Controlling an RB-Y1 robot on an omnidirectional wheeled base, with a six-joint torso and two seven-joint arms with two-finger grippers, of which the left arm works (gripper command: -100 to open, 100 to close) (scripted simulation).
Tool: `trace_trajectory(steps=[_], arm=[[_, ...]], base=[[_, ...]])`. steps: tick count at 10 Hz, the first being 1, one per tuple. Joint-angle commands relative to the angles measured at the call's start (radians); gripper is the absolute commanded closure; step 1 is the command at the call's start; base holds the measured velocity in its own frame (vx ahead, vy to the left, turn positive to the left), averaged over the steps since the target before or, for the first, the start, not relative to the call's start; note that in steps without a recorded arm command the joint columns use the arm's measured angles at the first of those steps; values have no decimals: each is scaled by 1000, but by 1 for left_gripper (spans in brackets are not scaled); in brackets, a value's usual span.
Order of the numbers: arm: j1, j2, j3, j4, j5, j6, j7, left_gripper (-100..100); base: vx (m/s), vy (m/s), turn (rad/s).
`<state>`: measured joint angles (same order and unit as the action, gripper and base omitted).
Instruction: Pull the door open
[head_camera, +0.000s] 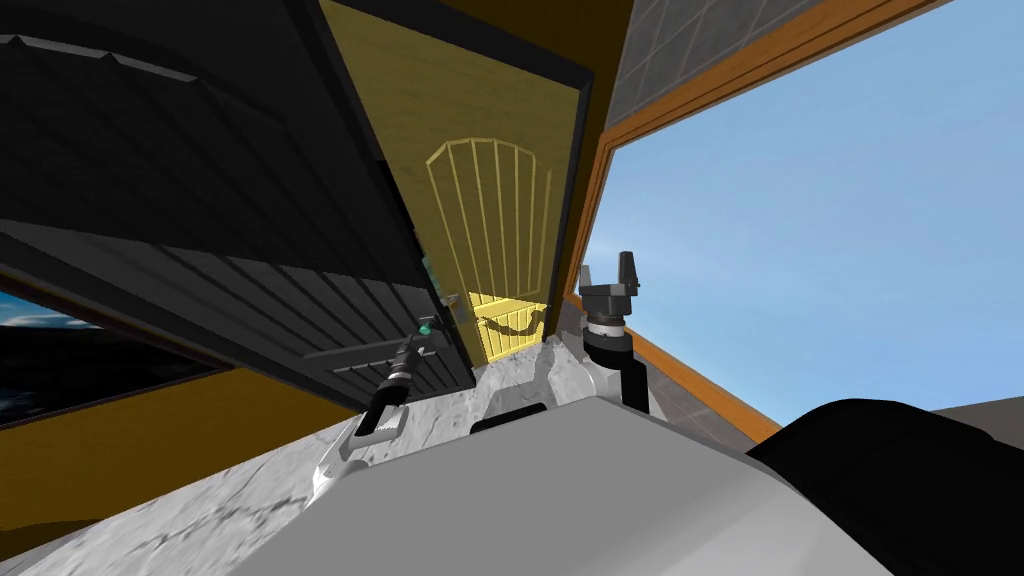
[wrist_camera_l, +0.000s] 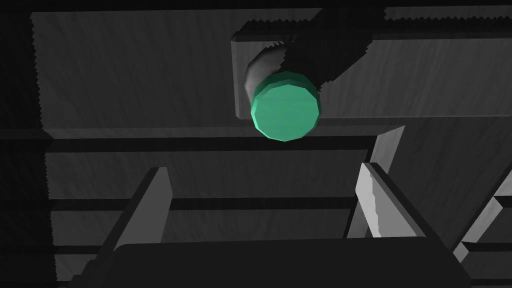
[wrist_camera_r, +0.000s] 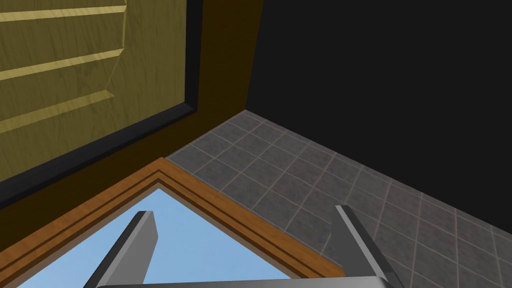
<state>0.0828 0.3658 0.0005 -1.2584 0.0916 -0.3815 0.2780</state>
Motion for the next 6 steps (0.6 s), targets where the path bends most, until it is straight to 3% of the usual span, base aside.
trace_trajectory(steps=[1,4,5,6], arm=[[-9,-5,6,12,-1,-3,-5,-100],[-17,-10,10,21,-1,-5,-9,-100],[-17,-10,10,21,-1,-5,-9,100],[-17,-10,10,21,-1,-5,-9,100]], base=[[182,30,-24],[183,28,-23],[-6,-1,10],[-28,-2,-2]])
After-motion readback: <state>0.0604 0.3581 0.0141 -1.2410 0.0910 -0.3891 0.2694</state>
